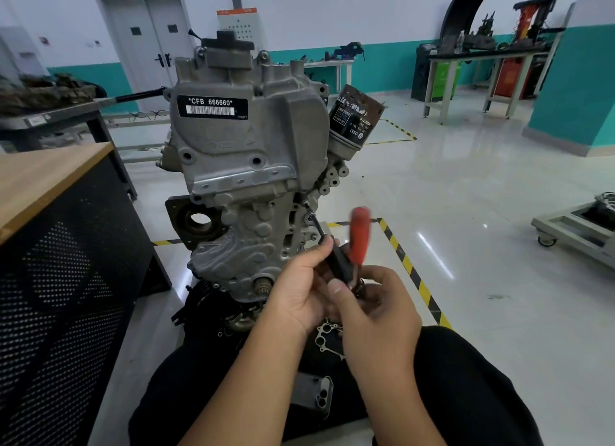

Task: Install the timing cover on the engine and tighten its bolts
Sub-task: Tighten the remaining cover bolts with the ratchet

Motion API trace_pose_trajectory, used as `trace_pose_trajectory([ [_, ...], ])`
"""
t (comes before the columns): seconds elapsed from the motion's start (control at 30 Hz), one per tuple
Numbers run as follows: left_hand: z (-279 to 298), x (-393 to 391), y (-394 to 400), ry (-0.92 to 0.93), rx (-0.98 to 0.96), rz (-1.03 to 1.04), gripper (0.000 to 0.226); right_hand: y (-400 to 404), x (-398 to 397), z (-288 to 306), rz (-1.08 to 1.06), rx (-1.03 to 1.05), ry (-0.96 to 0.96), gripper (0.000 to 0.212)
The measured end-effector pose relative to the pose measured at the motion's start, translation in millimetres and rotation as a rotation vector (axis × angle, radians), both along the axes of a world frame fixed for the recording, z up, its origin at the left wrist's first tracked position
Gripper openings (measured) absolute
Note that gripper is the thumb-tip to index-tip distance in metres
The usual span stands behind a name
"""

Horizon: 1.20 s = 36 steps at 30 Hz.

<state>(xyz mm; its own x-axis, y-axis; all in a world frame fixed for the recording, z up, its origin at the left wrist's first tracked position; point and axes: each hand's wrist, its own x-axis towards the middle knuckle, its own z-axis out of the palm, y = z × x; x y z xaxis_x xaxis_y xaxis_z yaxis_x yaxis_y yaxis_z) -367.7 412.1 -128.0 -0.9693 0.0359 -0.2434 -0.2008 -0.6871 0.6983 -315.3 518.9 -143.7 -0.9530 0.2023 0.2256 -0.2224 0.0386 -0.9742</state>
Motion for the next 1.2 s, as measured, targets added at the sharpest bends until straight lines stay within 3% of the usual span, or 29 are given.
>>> trace_pose_trajectory([
  [0.07, 0, 4, -1, 0.020, -0.018, -0.032, 0.026, -5, 3, 8, 0.184, -0.507, -0.223, 0.017],
  [0.13, -2, 6, -2, 0.039, -0.026, -0.036, 0.020, -4, 1, 14, 0.297, -0.822, -0.422, 0.030],
  [0.2, -5, 4, -3, 0.069, -0.049, -0.006, 0.014, -1, -1, 14, 0.316, -0.803, -0.474, 0.029],
  [0.27, -7, 3, -2, 0.082, -0.063, 0.027, 0.021, 5, -3, 6, 0.188, -0.333, -0.295, 0.006],
  [0.33, -5, 3, -1, 0.077, -0.067, 0.029, 0.030, 7, -4, -2, 0.023, 0.040, -0.093, 0.022],
  [0.37, -3, 4, 0, 0.066, -0.068, 0.021, 0.027, 6, -4, -2, -0.015, 0.030, -0.052, 0.025],
  [0.43, 2, 7, -1, 0.028, -0.045, -0.008, 0.015, 1, 1, 4, 0.024, -0.222, -0.106, 0.021],
  [0.53, 4, 11, -2, -0.004, -0.004, -0.066, 0.017, -2, 3, 14, 0.252, -0.746, -0.381, 0.033],
  [0.6, 1, 11, -1, 0.029, -0.055, -0.052, 0.012, 0, 0, 15, 0.328, -0.933, -0.506, 0.030],
  [0.63, -1, 10, 0, 0.042, -0.076, -0.027, 0.011, 1, -1, 13, 0.318, -0.861, -0.496, 0.027],
  [0.7, -3, 8, 3, 0.050, -0.071, 0.008, 0.008, 3, -5, 6, 0.161, -0.438, -0.346, 0.016],
  [0.77, -1, 8, 5, 0.065, -0.076, 0.005, 0.016, 4, -5, 0, -0.015, -0.093, -0.157, 0.020],
  [0.8, 0, 8, 5, 0.068, -0.096, -0.001, 0.023, 3, -5, 0, -0.054, -0.040, -0.106, 0.025],
  [0.87, 1, 10, 4, 0.059, -0.137, -0.024, 0.031, 0, -1, 3, -0.023, -0.158, -0.130, 0.026],
  [0.97, -1, 13, 3, 0.035, -0.058, -0.030, 0.028, -3, 3, 13, 0.220, -0.674, -0.393, 0.031],
  [1.03, -3, 11, 2, 0.041, -0.022, -0.002, 0.023, -3, 2, 13, 0.300, -0.818, -0.545, 0.032],
  [1.1, -5, 11, 3, 0.040, -0.049, 0.016, 0.021, -1, 0, 8, 0.241, -0.609, -0.497, 0.023],
  [1.2, -3, 10, 5, 0.040, -0.074, 0.018, 0.025, -1, 0, 2, 0.009, -0.144, -0.221, 0.023],
])
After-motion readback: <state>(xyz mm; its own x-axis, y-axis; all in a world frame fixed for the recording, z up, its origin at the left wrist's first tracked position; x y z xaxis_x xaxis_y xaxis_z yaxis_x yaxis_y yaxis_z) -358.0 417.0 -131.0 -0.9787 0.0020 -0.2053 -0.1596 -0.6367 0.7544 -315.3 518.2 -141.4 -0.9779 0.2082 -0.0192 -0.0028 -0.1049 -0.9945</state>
